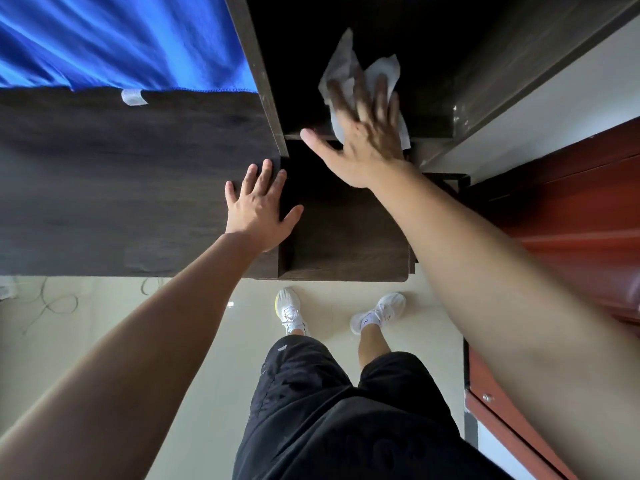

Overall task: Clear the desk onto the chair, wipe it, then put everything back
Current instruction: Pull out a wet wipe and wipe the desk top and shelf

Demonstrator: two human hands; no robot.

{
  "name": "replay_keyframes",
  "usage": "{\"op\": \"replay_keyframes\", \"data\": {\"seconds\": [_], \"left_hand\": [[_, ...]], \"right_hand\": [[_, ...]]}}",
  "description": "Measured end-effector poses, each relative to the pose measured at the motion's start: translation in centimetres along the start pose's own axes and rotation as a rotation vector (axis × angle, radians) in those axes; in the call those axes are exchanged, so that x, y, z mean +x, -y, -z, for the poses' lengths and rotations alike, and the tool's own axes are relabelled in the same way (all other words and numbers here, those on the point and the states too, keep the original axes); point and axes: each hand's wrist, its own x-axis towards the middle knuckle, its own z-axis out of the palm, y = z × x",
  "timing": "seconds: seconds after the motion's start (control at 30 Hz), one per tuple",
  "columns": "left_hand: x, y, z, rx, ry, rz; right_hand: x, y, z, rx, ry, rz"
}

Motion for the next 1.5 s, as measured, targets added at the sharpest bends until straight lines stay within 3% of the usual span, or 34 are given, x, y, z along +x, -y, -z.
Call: {"op": "replay_keyframes", "data": {"seconds": [0.1,0.23,0.43,0.6,0.7,0.83,0.97,1.03,1.13,1.27,1.33,1.5], "left_hand": [[0.0,0.1,0.1,-0.011,0.006,0.001],[0.0,0.1,0.3,-0.016,0.014,-0.003],[0.2,0.6,0.6,-0.042,0.041,-0.011],[0.0,0.1,0.5,-0.051,0.024,0.014],[-0.1,0.0,0.3,-0.041,0.018,0.005],[-0.2,0.3,0.3,-0.009,0.03,-0.017],[-0.1,0.2,0.5,0.002,0.051,-0.01],[0.0,0.3,0.7,-0.003,0.066,-0.008],[0.3,0.5,0.9,-0.006,0.089,-0.011],[0.2,0.6,0.9,-0.021,0.09,-0.004],[0.2,0.6,1.0,-0.016,0.093,-0.004],[-0.1,1.0,0.7,-0.014,0.098,-0.027]], "right_hand": [[-2.2,-2.4,-0.4,-0.025,0.004,0.014],[-2.1,-7.2,0.8,-0.001,-0.024,-0.193],[2.7,-4.5,1.4,0.055,-0.065,-0.363],[-0.6,-0.4,-0.2,0.027,-0.014,-0.059],[-3.5,-2.3,-0.9,-0.018,0.03,0.086],[-3.0,-7.5,0.8,-0.021,0.071,-0.068],[1.2,-5.3,2.0,0.031,0.044,-0.231],[2.5,-1.6,1.6,0.032,0.019,-0.174],[1.6,3.6,0.1,-0.004,-0.001,0.061],[-2.5,3.5,-1.7,0.004,0.048,0.226],[-3.4,0.7,-1.7,0.008,0.039,0.21],[-0.6,-5.0,0.8,-0.043,0.075,-0.039]]}}
